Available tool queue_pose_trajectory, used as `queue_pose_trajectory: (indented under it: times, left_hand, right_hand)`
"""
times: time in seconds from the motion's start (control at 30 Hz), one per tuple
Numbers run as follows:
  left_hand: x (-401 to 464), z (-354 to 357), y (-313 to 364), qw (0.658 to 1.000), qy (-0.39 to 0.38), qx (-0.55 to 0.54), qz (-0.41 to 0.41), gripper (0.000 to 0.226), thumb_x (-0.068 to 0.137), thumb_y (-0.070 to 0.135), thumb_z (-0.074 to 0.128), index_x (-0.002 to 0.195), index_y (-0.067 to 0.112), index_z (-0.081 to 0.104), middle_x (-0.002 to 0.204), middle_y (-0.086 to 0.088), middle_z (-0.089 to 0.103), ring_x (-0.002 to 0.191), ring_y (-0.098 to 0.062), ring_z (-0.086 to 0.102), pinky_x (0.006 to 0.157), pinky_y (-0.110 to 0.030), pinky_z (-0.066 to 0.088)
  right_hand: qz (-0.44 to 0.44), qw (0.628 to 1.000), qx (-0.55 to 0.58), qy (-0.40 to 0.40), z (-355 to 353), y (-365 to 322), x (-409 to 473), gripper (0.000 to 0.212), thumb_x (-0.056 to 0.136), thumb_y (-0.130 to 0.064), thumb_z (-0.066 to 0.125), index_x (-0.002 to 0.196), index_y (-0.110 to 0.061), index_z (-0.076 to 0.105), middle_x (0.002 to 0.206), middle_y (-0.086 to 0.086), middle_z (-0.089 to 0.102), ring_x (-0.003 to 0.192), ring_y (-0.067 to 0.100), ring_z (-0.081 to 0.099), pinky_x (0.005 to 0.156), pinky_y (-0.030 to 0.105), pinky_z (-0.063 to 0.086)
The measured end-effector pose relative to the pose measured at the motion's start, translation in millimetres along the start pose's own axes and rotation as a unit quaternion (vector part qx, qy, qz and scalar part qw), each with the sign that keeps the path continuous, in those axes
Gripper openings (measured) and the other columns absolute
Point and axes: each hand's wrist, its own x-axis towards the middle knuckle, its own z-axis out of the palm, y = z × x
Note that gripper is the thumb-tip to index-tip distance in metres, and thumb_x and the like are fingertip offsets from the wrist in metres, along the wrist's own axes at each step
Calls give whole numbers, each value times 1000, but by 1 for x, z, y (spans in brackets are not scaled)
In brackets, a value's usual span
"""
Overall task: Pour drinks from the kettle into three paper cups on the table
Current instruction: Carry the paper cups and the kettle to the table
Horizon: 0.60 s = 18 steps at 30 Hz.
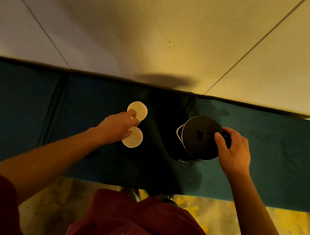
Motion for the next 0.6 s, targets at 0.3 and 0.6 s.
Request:
queue_pose_trajectory:
  times: [0.3,0.6]
  left_hand:
    - [-9,5,7,991,50,-102,-69,62,92,22,64,146,16,34,147,-8,42,109,-25,62,81,-32,54]
    - [-1,15,1,989,6,-92,-120,33,100,38,48,123,18,60,121,-6,65,102,-23,65,78,-30,48]
  right_hand:
    - [-3,1000,-4,7,1,1,0,42,96,-46,55,123,-15,65,117,7,69,115,28,59,93,49,51]
    - [4,1000,6,-7,-4,4,5,42,93,-53,61,116,-19,68,107,2,70,105,24,64,83,37,51]
